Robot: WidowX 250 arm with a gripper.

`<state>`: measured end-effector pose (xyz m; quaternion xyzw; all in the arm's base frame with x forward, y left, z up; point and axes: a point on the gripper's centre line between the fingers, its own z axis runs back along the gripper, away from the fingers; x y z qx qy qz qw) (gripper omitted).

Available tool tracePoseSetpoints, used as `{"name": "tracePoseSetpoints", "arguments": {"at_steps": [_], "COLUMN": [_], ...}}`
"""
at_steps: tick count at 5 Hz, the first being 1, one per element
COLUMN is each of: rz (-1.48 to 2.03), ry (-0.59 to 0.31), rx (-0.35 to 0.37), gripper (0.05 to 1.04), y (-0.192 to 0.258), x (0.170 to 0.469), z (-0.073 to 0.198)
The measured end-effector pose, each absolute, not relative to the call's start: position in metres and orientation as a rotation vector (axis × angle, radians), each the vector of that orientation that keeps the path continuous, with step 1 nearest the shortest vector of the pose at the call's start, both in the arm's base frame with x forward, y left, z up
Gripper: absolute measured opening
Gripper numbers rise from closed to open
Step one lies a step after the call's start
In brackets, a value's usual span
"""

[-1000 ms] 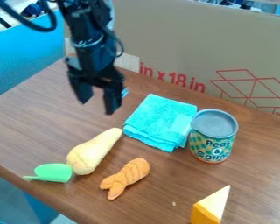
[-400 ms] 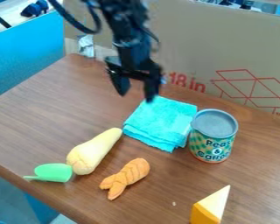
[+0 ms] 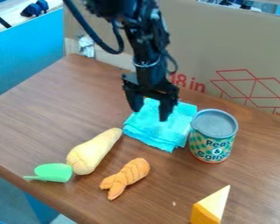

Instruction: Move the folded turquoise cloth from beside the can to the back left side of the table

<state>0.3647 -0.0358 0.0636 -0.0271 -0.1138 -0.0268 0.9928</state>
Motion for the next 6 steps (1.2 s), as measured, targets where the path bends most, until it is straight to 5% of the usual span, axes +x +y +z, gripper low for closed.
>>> {"name": "tracePoseSetpoints", "arguments": {"at_steps": [2, 3, 6], "rz": [-0.025, -0.006, 0.138], "ry": [-0.195, -0.199, -0.223], "rx": [-0.066, -0.009, 0.115], "gripper": [1.007, 1.007, 1.005], "y": [-0.04, -0.029, 0.065], "x": [0.375, 0.384, 0.415], "z": [0.039, 0.033, 0.028]}}
